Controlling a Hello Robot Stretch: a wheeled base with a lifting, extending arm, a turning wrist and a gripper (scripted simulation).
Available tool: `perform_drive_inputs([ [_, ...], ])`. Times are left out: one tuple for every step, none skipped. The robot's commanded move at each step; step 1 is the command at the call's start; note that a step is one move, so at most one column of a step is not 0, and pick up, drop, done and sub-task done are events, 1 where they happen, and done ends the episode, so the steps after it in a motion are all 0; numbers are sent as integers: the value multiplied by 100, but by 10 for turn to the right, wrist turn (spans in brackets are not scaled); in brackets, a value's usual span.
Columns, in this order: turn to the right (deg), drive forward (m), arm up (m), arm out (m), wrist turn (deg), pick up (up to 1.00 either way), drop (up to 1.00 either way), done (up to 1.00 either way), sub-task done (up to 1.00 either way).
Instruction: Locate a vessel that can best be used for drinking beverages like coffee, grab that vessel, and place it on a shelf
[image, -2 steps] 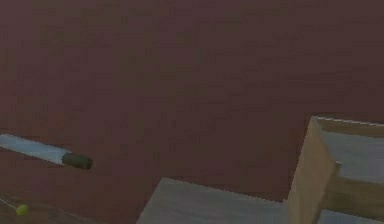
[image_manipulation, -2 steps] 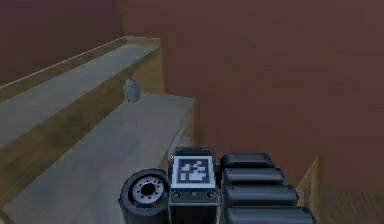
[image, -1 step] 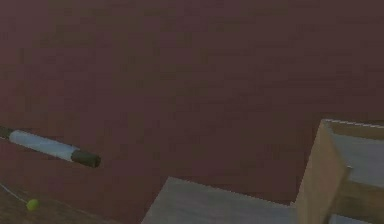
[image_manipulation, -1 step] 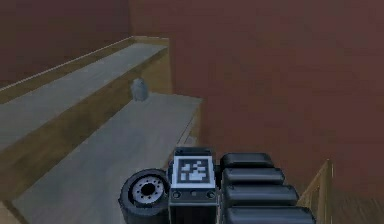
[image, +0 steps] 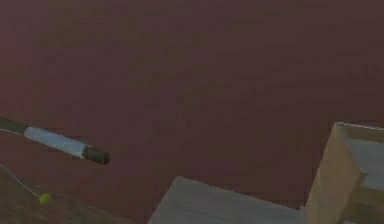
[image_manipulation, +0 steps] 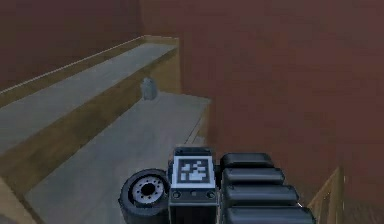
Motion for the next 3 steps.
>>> perform_drive_inputs([
  [30, 0, 0, 0, 0, 0, 0, 0, 0],
  [270, 0, 0, 0, 0, 0, 0, 0, 0],
  [0, 10, 0, 0, 0, 0, 0, 0, 0],
])
